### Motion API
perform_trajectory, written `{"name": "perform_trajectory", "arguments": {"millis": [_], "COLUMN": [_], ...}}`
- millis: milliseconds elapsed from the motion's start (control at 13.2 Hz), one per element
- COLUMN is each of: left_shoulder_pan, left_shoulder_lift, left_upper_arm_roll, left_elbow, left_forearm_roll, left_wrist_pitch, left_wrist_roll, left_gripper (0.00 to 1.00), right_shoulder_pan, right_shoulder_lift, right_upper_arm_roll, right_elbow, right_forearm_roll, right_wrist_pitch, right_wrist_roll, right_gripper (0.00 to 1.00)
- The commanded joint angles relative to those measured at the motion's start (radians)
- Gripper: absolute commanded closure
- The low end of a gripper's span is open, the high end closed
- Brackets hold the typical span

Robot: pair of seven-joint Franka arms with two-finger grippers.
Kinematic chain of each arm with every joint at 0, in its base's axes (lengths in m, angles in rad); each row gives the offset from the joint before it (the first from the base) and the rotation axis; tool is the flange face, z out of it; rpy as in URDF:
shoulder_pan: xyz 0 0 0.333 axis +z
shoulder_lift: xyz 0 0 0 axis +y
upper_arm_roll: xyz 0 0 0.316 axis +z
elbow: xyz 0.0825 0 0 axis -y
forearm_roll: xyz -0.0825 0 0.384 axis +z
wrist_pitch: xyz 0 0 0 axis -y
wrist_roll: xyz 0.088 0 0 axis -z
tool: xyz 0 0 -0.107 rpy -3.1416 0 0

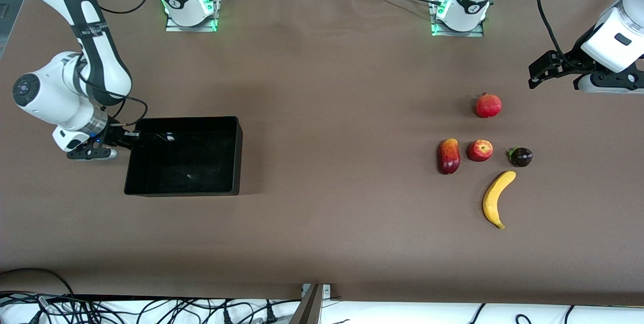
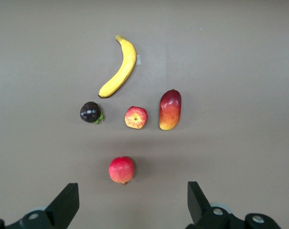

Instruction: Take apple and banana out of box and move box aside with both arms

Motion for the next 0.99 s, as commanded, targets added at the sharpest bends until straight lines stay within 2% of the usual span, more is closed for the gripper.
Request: {"name": "perform_trajectory", "arguments": {"millis": [0,152,304,608,912], "left_shoulder_pan": [-0.007,-0.008,-0.011,-0.013,-0.013], "left_shoulder_lift": [0.005,0.011,0.011,0.017,0.017], "left_upper_arm_roll": [0.001,0.001,0.001,0.001,0.001], "left_elbow": [0.025,0.036,0.037,0.045,0.045], "left_forearm_roll": [0.021,0.021,0.021,0.021,0.023], "left_wrist_pitch": [-0.023,-0.023,-0.028,-0.029,-0.036], "left_wrist_roll": [0.002,0.003,0.0,0.002,0.003], "left_gripper": [0.0,0.0,0.0,0.0,0.0], "right_shoulder_pan": [0.037,0.045,0.078,0.08,0.078], "right_shoulder_lift": [-0.036,-0.052,-0.098,-0.275,-0.295], "right_upper_arm_roll": [-0.007,0.002,-0.001,0.012,0.012], "right_elbow": [0.177,0.35,0.464,0.472,0.479], "right_forearm_roll": [-0.033,-0.171,-0.192,-0.201,-0.201], "right_wrist_pitch": [-0.25,-0.449,-0.644,-0.788,-0.806], "right_wrist_roll": [0.03,0.148,0.167,0.17,0.165], "right_gripper": [0.0,0.0,0.0,0.0,0.0]}}
